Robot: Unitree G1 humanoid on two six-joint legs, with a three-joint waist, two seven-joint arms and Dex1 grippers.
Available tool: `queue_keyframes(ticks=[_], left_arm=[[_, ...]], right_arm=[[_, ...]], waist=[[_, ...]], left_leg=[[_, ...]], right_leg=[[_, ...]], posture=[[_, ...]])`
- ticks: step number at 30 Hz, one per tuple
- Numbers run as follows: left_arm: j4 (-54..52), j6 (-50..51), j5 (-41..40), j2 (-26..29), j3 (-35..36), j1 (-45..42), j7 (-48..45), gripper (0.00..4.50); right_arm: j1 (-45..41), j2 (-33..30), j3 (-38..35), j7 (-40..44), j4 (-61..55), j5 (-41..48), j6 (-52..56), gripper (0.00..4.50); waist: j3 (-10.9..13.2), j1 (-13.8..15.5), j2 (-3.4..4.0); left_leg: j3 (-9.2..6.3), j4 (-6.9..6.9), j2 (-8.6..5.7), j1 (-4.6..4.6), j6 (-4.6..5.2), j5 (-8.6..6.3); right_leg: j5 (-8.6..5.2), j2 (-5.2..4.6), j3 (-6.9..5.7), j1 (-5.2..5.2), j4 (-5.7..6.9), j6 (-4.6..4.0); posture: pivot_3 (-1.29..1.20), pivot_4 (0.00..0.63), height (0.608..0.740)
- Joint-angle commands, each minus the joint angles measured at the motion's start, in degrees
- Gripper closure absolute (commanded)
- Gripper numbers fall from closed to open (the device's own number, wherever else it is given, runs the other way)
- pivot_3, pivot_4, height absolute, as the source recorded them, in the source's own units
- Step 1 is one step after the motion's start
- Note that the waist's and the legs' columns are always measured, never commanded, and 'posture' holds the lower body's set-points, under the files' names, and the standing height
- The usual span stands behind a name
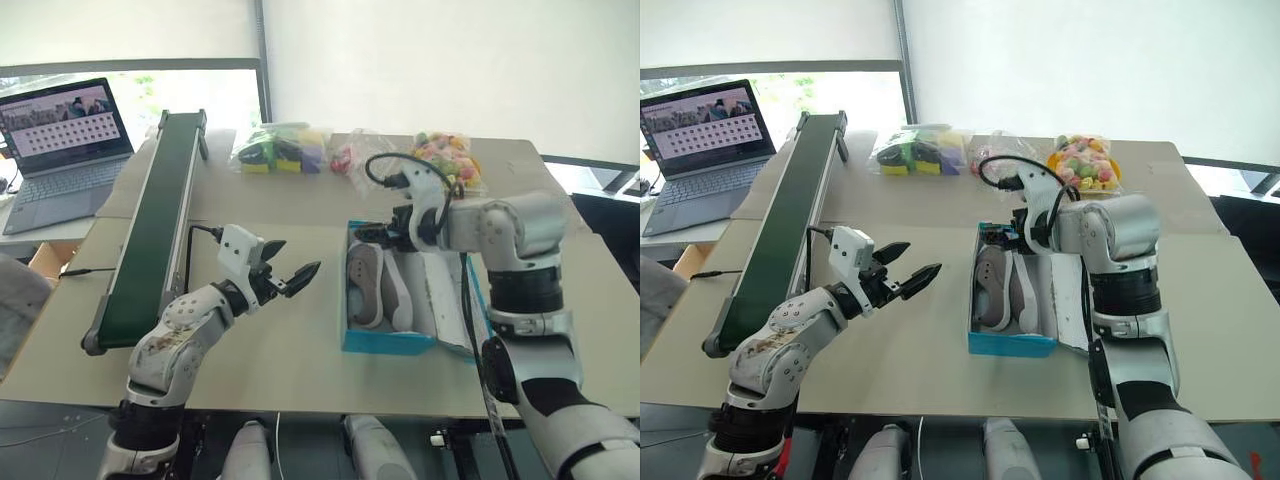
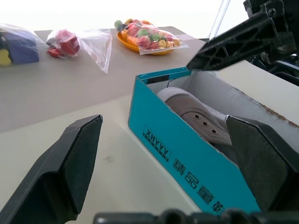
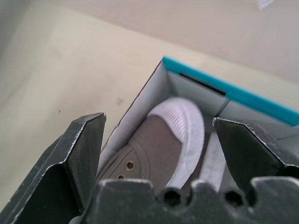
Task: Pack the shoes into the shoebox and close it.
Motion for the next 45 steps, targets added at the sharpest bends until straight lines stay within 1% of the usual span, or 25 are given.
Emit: queue_keyframes(ticks=[1,2,4,5,6,7,9,12,14,16,19,22,25,28,33,36,38,39,42,44,45], left_arm=[[-0.71,-0.49,-0.19,0.34,0.08,-0.98,-0.85,0.00],[-0.69,-0.48,-0.18,0.36,0.07,-0.97,-0.90,0.00],[-0.74,-0.41,-0.24,0.20,-0.10,-0.92,-0.90,0.00],[-0.78,-0.37,-0.24,0.11,-0.17,-0.89,-0.88,0.00],[-0.87,-0.34,-0.21,-0.01,-0.28,-0.84,-0.82,0.00],[-0.94,-0.33,-0.19,-0.09,-0.33,-0.80,-0.78,0.00],[-1.11,-0.16,-0.27,-0.14,-0.24,-0.72,-0.72,0.00],[-1.28,0.03,-0.25,-0.08,0.01,-0.63,-0.54,0.00],[-1.40,0.18,-0.31,-0.13,0.07,-0.59,-0.46,0.00],[-1.58,0.38,-0.37,-0.12,0.09,-0.58,-0.38,0.00],[-1.93,0.65,-0.47,-0.11,0.10,-0.63,-0.24,0.00],[-1.96,0.89,-0.52,0.00,0.14,-0.72,-0.33,0.00],[-1.90,0.98,-0.54,0.09,0.24,-0.76,-0.40,0.00],[-1.79,0.97,-0.68,0.11,0.41,-0.71,-0.48,0.00],[-1.37,0.81,-0.77,-0.17,0.06,-0.67,-0.63,0.00],[-1.18,0.80,-0.84,-0.05,-0.11,-0.90,-1.01,0.00],[-1.09,0.70,-1.00,0.40,-0.22,-1.26,-1.98,0.00],[-1.02,0.63,-1.12,0.62,-0.26,-1.38,-2.53,0.00],[-0.87,0.42,-1.45,1.71,-0.74,-1.66,-4.85,0.00],[-1.25,0.51,-2.28,3.02,-1.40,-1.89,-7.66,0.00],[-1.33,0.26,-2.56,4.19,-1.88,-2.04,-9.75,0.00]], right_arm=[[-0.13,0.18,-2.68,-0.60,-4.02,0.07,1.49,0.02],[0.02,0.53,-3.20,-0.72,-4.31,0.22,1.88,0.02],[0.94,1.33,-4.23,-1.24,-4.91,0.11,1.56,0.54],[1.34,1.67,-4.63,-1.48,-5.17,-0.07,1.32,0.73],[1.83,2.51,-5.63,-1.87,-5.48,-0.15,0.70,1.16],[2.12,3.12,-6.35,-2.12,-5.69,-0.20,0.32,1.34],[2.72,4.05,-6.95,-2.32,-6.36,-0.14,-0.85,2.13],[4.44,4.96,-5.45,-2.46,-6.52,-0.73,-3.75,3.08],[6.31,5.48,-4.29,-3.10,-4.46,-2.10,-6.12,3.88],[7.96,5.37,-2.78,-3.17,-1.87,-3.63,-8.84,4.46],[9.98,4.73,-0.84,-3.42,2.84,-6.11,-12.35,4.46],[10.75,5.62,-1.15,-3.27,3.99,-5.76,-12.91,4.46],[10.52,6.77,-4.09,-4.50,1.95,-4.61,-11.26,4.46],[7.35,7.02,-9.00,-5.32,-2.36,-2.75,-9.32,4.46],[1.58,4.83,-13.62,-2.66,-9.36,1.97,-4.23,4.46],[-1.26,-0.33,-14.50,2.44,-15.01,6.76,-0.35,4.46],[-1.64,-5.94,-16.14,9.87,-20.34,15.47,4.87,4.46],[-0.36,-9.20,-16.78,13.44,-22.59,20.21,6.28,4.46],[8.24,-19.48,-18.27,22.27,-30.14,29.22,6.92,4.46],[16.92,-25.82,-20.83,27.84,-35.36,33.16,5.73,4.46],[22.78,-28.43,-23.78,31.20,-37.75,35.82,5.44,4.46]], waist=[[0.05,0.18,0.08],[0.05,0.19,0.08],[0.05,0.17,0.08],[0.05,0.17,0.08],[0.05,0.18,0.08],[0.05,0.19,0.08],[0.05,0.19,0.08],[0.05,0.16,0.08],[0.05,0.18,0.08],[0.05,0.20,0.08],[0.05,0.19,0.08],[0.05,0.35,0.08],[0.04,0.38,0.07],[0.05,0.46,0.08],[0.13,0.81,0.21],[0.13,0.90,0.21],[0.14,1.05,0.22],[0.14,1.13,0.21],[0.14,1.68,0.20],[0.12,2.23,0.16],[0.12,2.47,0.16]], left_leg=[[0.01,0.07,-0.02,-0.09,0.00,0.00],[0.01,0.13,-0.03,-0.19,0.00,0.00],[0.01,0.19,-0.03,-0.22,0.00,0.01],[0.01,0.19,-0.03,-0.20,0.00,0.01],[0.01,0.19,-0.02,-0.18,0.00,0.01],[0.01,0.18,-0.02,-0.17,0.00,0.01],[0.00,0.19,-0.02,-0.13,0.00,0.01],[0.00,0.20,-0.02,-0.13,0.00,0.01],[0.00,0.17,-0.02,-0.15,0.00,0.01],[0.00,0.16,-0.01,-0.15,0.00,0.01],[0.01,0.18,-0.02,-0.15,0.00,0.01],[0.00,0.23,-0.02,-0.11,0.00,0.01],[0.00,0.24,-0.02,0.14,-0.01,0.00],[0.00,0.18,-0.02,0.13,-0.01,0.00],[0.00,0.21,-0.02,-0.10,0.00,0.01],[0.00,0.14,0.00,-0.07,0.00,0.01],[0.00,0.13,0.00,-0.08,0.00,0.01],[0.00,0.11,-0.01,-0.12,0.00,0.01],[0.01,0.12,-0.02,-0.24,-0.01,0.00],[0.02,0.12,-0.03,-0.23,-0.01,0.00],[0.04,0.12,-0.05,-0.23,-0.03,-0.01]], right_leg=[[0.00,-0.01,0.01,-0.06,0.00,0.00],[0.00,-0.02,0.03,-0.14,0.00,-0.03],[0.04,-0.01,0.04,-0.18,0.00,-0.11],[0.06,-0.01,0.04,-0.17,0.01,-0.14],[0.09,0.00,0.03,-0.17,0.02,-0.17],[0.11,0.00,0.03,-0.16,0.02,-0.19],[0.13,0.00,0.02,-0.10,0.01,-0.21],[0.13,0.00,0.03,-0.10,0.00,-0.22],[0.11,0.00,0.03,-0.12,-0.01,-0.24],[0.10,0.00,0.02,-0.11,-0.02,-0.24],[0.09,0.00,0.02,-0.07,-0.04,-0.23],[0.11,-0.01,0.01,0.03,-0.04,-0.21],[0.11,-0.01,0.02,0.26,-0.07,-0.21],[0.10,-0.01,0.02,0.22,-0.07,-0.23],[0.10,-0.01,0.02,0.01,-0.07,-0.22],[0.07,0.01,0.01,-0.01,-0.06,-0.27],[0.05,0.00,0.01,-0.01,-0.08,-0.29],[0.01,-0.01,0.01,-0.01,-0.09,-0.27],[-0.17,-0.05,-0.01,0.02,-0.14,-0.25],[-0.42,-0.06,0.00,0.11,-0.14,-0.33],[-0.45,-0.08,0.01,0.10,-0.15,-0.33]], posture=[[0.00,0.150,0.709],[0.00,0.150,0.709],[0.00,0.150,0.709],[0.00,0.150,0.709],[0.00,0.150,0.709],[0.00,0.150,0.709],[0.00,0.150,0.709],[0.00,0.150,0.709],[0.00,0.150,0.709],[0.00,0.150,0.709],[0.00,0.150,0.709],[0.00,0.150,0.709],[0.00,0.150,0.709],[0.00,0.150,0.709],[0.00,0.150,0.709],[0.00,0.150,0.709],[0.00,0.150,0.709],[0.00,0.150,0.709],[0.00,0.150,0.709],[0.00,0.150,0.709],[0.00,0.150,0.709]])
